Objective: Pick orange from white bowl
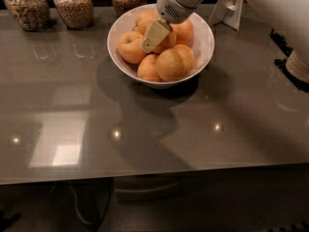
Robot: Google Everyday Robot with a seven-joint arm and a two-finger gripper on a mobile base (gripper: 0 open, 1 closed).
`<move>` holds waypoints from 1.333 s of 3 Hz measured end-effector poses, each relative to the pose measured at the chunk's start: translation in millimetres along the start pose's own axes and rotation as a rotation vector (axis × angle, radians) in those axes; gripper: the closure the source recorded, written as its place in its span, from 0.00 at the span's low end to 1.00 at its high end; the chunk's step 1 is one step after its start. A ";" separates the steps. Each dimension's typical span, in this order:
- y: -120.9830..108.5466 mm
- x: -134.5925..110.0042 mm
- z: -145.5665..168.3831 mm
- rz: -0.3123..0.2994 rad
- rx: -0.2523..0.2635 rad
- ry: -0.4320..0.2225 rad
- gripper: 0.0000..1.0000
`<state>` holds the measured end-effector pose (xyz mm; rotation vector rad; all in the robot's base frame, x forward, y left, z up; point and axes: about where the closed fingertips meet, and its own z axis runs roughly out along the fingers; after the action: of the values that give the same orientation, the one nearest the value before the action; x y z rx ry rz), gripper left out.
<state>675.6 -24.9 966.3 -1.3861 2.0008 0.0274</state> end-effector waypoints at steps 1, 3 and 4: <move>0.9 1.8 4.2 0.006 -0.008 0.005 0.25; 0.3 6.6 9.2 0.014 -0.015 0.012 0.33; 1.2 11.1 13.9 0.011 -0.021 0.026 0.33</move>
Offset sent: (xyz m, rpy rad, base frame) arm 0.0074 -0.0058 -0.0160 0.0059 0.0357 -0.0169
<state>679.8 -28.1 949.3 -1.3953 2.0351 0.0353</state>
